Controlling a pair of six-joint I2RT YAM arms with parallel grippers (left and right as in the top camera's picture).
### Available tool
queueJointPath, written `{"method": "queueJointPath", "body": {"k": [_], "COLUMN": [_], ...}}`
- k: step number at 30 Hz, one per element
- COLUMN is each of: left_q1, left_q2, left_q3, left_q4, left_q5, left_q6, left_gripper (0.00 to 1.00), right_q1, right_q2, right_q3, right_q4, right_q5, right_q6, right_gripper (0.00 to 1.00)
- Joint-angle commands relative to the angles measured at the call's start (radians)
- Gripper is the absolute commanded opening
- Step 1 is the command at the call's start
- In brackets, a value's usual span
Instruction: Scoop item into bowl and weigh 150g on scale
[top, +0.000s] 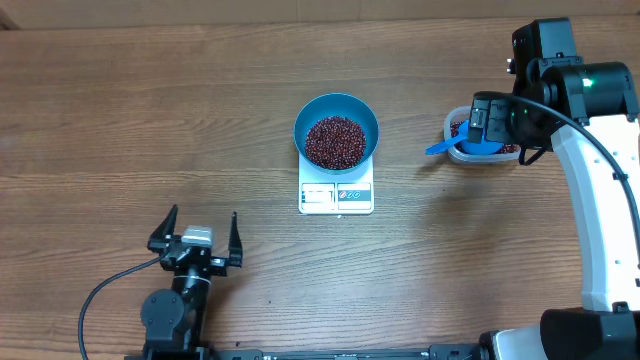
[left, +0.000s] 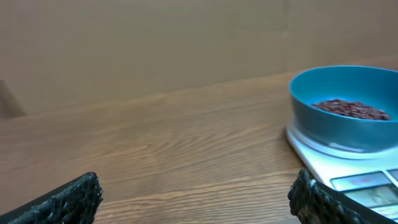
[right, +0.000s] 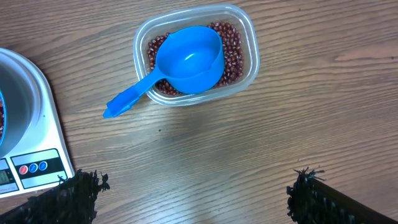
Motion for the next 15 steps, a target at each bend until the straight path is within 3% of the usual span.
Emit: {"method": "queueJointPath", "body": {"k": [1,15], "left_q1": [0.034,0.047], "left_q2": [-0.012,-0.011], "left_q3": [-0.005,-0.004], "left_q4": [-0.004,0.001], "left_q5": [-0.005,-0.005], "left_q6": [-0.034,-0.006], "left_gripper": [1.0,0.99], "right_q1": [-0.004,-0.004], "right_q2": [-0.007,-0.007], "right_q3": [0.015,0.015], "right_q4": [0.005,0.005], "right_q5": [-0.002,-0.002], "right_q6": [-0.008,-0.008], "right_gripper": [1.0,1.0]}}
